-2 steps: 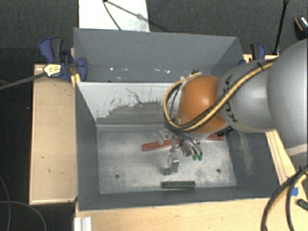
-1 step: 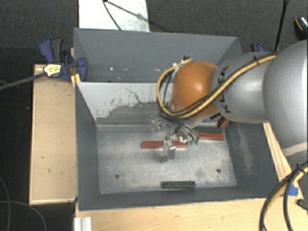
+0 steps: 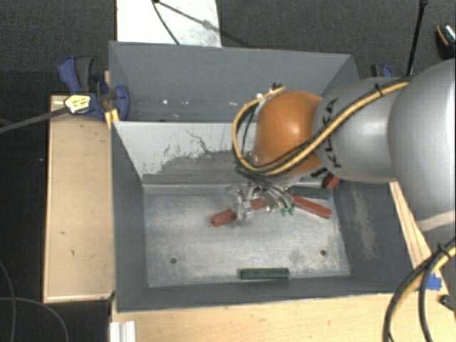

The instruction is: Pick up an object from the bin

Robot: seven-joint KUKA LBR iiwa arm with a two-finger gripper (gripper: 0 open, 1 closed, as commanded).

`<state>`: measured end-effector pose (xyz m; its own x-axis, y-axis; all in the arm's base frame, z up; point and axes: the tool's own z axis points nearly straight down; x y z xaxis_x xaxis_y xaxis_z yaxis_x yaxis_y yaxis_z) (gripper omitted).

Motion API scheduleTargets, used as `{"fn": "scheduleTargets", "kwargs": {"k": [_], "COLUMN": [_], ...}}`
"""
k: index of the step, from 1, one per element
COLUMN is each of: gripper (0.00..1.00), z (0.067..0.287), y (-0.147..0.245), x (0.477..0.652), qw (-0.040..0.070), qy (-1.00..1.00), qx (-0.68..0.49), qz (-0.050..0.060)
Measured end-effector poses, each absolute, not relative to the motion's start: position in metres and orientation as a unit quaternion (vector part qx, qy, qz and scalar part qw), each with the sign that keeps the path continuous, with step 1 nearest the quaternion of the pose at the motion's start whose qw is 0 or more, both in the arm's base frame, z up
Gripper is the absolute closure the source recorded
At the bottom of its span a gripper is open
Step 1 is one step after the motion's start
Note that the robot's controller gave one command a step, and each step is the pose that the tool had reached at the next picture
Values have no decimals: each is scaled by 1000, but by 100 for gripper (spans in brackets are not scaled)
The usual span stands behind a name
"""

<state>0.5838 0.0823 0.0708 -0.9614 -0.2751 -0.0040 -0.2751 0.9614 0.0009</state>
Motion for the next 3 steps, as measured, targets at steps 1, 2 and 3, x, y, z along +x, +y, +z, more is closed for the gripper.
{"fn": "scheduleTargets", "kwargs": {"k": [1, 2, 3], "gripper": [100, 100, 100], "z": [183, 476, 467], "y": [65, 70, 37], "x": [571, 564, 540], "qw": [5, 8, 1], "qy": [991, 993, 995], "qx": [-135, -119, 97], "qz": [0, 0, 0]}}
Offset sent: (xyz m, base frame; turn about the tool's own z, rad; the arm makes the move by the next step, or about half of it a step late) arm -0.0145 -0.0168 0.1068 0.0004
